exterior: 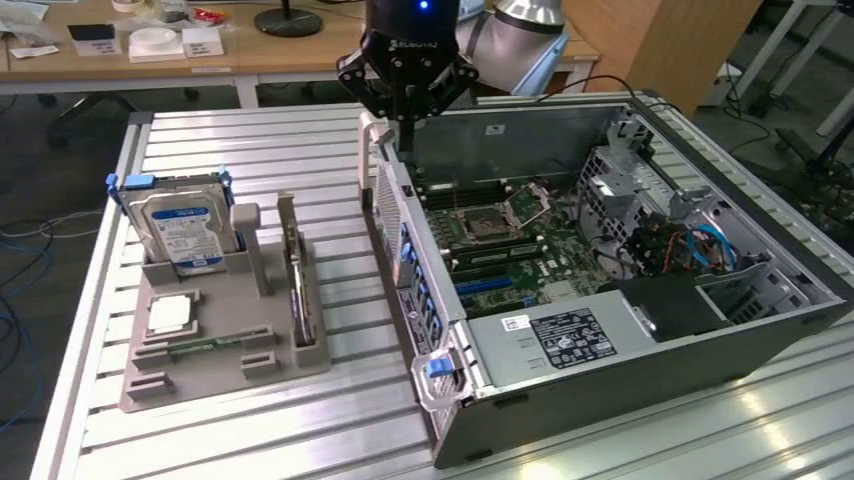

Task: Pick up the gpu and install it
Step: 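Reach for the gpu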

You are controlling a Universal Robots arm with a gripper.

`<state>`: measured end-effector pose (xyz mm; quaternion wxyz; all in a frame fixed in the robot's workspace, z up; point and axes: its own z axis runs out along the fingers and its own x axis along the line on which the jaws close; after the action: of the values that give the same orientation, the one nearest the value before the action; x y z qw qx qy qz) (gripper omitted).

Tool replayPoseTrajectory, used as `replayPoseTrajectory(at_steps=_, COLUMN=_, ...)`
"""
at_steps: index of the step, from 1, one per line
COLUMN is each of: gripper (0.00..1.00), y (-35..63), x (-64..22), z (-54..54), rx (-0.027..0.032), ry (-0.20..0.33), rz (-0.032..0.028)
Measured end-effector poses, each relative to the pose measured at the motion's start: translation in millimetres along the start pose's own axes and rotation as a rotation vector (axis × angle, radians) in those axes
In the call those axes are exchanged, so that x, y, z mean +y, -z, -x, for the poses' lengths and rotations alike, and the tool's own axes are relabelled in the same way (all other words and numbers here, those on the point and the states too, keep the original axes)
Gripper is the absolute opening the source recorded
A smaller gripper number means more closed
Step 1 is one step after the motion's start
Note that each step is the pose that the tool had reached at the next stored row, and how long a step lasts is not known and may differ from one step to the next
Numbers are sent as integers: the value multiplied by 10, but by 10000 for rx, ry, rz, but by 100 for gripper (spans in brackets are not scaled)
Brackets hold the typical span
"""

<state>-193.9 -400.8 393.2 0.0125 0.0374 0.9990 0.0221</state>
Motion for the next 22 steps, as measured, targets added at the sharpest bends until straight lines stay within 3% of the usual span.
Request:
replayPoseTrajectory(at_steps=8, gripper=11, y=6, x=-67, z=-131, rx=0, ry=0, rz=0)
replayPoseTrajectory(at_steps=22, gripper=11, y=17, x=-266, z=-369, rx=1, ry=24, rz=1)
